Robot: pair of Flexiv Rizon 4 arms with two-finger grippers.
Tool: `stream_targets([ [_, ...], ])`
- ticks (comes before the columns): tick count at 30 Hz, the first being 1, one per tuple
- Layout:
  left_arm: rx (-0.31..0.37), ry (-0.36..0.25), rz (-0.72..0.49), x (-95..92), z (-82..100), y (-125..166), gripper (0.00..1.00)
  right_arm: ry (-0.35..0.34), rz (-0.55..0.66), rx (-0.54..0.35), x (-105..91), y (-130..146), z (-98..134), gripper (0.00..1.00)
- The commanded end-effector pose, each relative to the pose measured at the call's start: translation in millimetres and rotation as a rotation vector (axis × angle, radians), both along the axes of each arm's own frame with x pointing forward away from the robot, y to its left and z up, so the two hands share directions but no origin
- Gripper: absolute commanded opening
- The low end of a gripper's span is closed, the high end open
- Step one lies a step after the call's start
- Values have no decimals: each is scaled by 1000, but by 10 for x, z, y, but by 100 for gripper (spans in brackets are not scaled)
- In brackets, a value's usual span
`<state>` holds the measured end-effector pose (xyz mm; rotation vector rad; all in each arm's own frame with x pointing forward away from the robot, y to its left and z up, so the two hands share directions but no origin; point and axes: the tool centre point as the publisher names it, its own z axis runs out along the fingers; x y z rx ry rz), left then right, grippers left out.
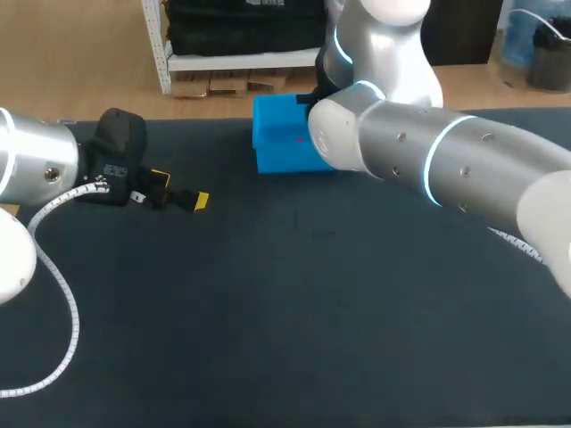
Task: Use the left arm to pick the red cube and place it into the blue plastic box first, then use the right arm to grasp the green cube and put it into the same blue plastic box after the first action is fully finished.
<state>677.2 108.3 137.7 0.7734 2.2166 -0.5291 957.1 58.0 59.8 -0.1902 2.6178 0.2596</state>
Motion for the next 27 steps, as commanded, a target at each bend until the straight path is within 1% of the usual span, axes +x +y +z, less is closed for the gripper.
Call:
stream_targets([
  [1, -9, -5, -5, -4, -13, 21, 100, 18, 7, 2, 63, 3, 33, 100],
  [7, -9, -5, -5, -4, -13, 21, 100, 14, 4, 20, 16, -38, 113, 100],
  [10, -9, -5, -5, -4, -13, 21, 100, 7, 9, 31, -36, -47, 207, 100],
  [14, -9, -5, -5, -4, -13, 21, 100, -2, 13, 51, -157, -81, 384, 100],
  [17, -9, -5, -5, -4, -13, 21, 100, 0, 29, 65, -274, -124, 515, 100],
  [21, -9, -5, -5, -4, -13, 21, 100, 4, 52, 80, -480, -236, 634, 100],
  [22, -9, -5, -5, -4, -13, 21, 100, 10, 61, 94, -542, -271, 653, 100],
  [24, -9, -5, -5, -4, -13, 21, 100, 21, 81, 96, -687, -325, 678, 100],
  [25, -9, -5, -5, -4, -13, 21, 100, 27, 91, 114, -754, -358, 687, 100],
  [27, -9, -5, -5, -4, -13, 21, 100, 28, 111, 114, -897, -421, 702, 100],
])
